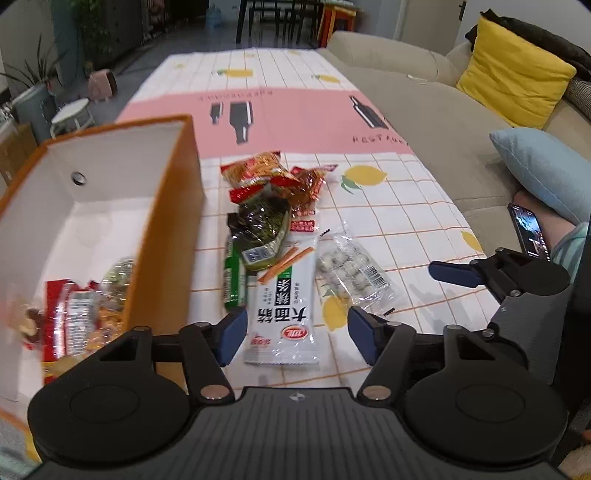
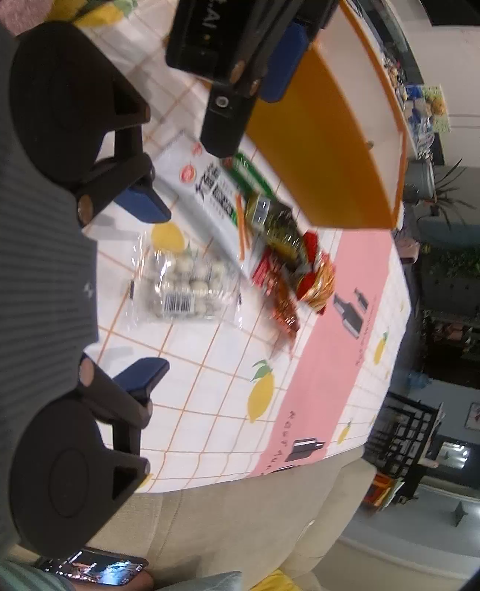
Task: Organize snacks
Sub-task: 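Move both tools back to the snacks on the table, then grasp the white spicy-strip packet with the left tool while the right grasps the clear egg pack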
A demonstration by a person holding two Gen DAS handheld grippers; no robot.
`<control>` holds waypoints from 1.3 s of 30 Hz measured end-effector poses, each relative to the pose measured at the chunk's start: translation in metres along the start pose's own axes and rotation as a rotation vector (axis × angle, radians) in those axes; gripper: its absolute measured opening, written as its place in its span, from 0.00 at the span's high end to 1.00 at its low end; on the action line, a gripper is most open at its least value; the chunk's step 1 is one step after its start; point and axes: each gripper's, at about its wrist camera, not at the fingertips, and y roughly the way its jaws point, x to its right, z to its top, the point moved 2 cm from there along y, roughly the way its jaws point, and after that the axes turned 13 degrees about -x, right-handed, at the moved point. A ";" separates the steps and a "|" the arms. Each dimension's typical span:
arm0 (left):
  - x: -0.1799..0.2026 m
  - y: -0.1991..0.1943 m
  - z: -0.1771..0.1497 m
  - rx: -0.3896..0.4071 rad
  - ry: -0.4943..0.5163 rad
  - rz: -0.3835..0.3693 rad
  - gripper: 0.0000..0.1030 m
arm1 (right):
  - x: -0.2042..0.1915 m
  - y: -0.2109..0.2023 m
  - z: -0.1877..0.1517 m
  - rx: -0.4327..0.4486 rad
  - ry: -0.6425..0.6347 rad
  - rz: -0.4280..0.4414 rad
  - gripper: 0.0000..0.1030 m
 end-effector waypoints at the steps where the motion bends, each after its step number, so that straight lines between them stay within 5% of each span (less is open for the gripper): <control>1: 0.001 0.006 0.004 -0.008 -0.001 0.007 0.30 | 0.002 0.005 0.002 -0.002 0.009 0.008 0.28; 17: -0.008 0.063 0.018 -0.178 -0.076 0.026 0.27 | 0.008 0.051 0.014 -0.055 0.032 0.124 0.28; 29: -0.015 0.075 0.019 -0.202 -0.115 0.021 0.21 | 0.008 0.051 0.015 -0.082 0.022 0.101 0.44; 33: -0.009 0.074 0.016 -0.187 -0.076 0.033 0.38 | 0.010 0.048 0.014 -0.116 0.038 0.092 0.44; 39: -0.006 0.072 0.009 -0.190 -0.036 0.015 0.44 | 0.014 0.041 0.005 -0.167 0.064 0.080 0.44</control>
